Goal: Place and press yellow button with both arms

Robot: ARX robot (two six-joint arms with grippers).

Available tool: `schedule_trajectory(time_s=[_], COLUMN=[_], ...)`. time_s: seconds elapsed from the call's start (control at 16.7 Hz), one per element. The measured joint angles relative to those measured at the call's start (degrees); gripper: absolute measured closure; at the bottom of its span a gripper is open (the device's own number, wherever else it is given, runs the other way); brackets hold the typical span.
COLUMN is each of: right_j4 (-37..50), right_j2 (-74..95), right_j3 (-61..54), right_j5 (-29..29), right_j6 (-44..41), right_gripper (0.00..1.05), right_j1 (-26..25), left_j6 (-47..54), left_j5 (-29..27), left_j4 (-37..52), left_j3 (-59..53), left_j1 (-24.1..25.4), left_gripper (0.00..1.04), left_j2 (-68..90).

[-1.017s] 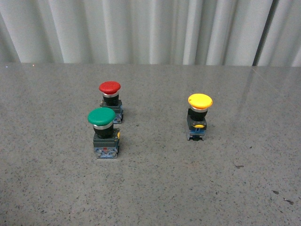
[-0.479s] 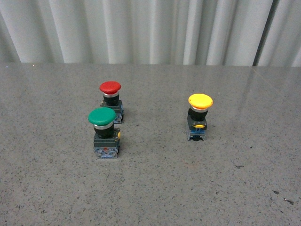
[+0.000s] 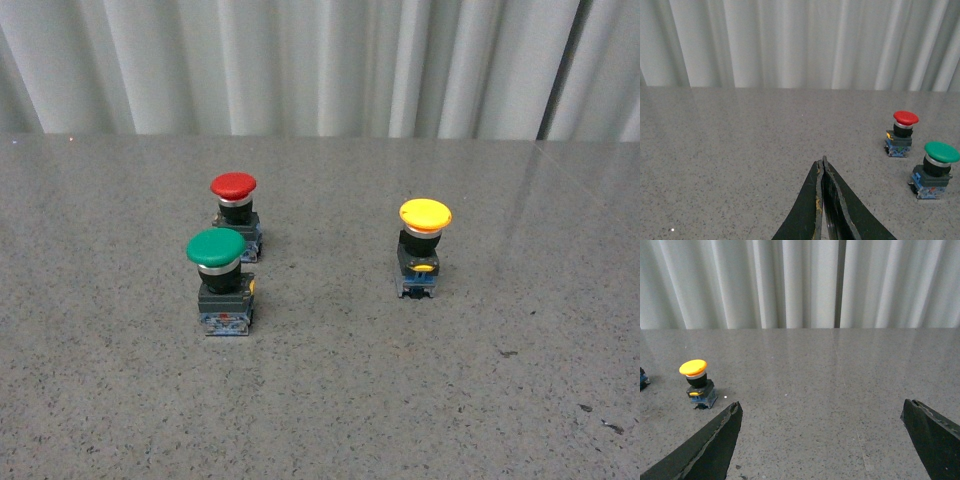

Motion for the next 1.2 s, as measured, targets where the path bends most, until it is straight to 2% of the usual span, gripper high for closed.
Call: schedule_trajectory(time_s=[0.18, 0.24, 0.3, 0.6, 0.66, 1.02, 1.08, 1.14, 1.2], right_j4=[0.00, 0.00, 0.00, 0.04, 0.02, 0.02, -3.80, -7.48, -2.47], right_j2=[0.00, 0.00, 0.00, 0.00, 0.00, 0.00, 0.92, 8.09, 17.33], right_j3=[0.00, 0.00, 0.00, 0.00, 0.00, 0.00, 0.98, 4.07, 8.17], right_j5=[0.00, -0.02, 0.00, -0.02, -0.02, -0.02, -2.64, -9.14, -11.13], right_j6=[-0.02, -0.02, -0.02, -0.02, -0.02, -0.02, 1.60, 5.73, 10.01], right_gripper=[0.07, 0.07, 0.07, 0.07, 0.07, 0.07, 0.07, 0.07, 0.07], right_j1=[0.00, 0.00, 0.00, 0.00, 0.00, 0.00, -0.90, -3.13, -2.45], left_j6=[0.00, 0.00, 0.02, 0.00, -0.04, -0.04, -0.04, -0.02, -0.02], left_j5=[0.02, 0.00, 0.07, 0.02, 0.02, 0.02, 0.00, 0.07, -0.07], left_j4=[-1.70, -4.24, -12.07, -12.17, -12.09, -12.07, -12.07, -12.07, -12.04], left_j3=[0.00, 0.04, 0.02, 0.02, 0.02, 0.02, 0.02, 0.02, 0.02], left_j1=[0.02, 0.02, 0.00, 0.11, 0.11, 0.11, 0.11, 0.11, 0.11], left_gripper=[1.03, 1.03, 1.03, 1.03, 1.00, 0.33, 0.23, 0.12, 0.05], left_j2=[-2.47, -4.15, -9.46, -11.89, -11.89, -11.89, -11.89, -11.89, -11.89])
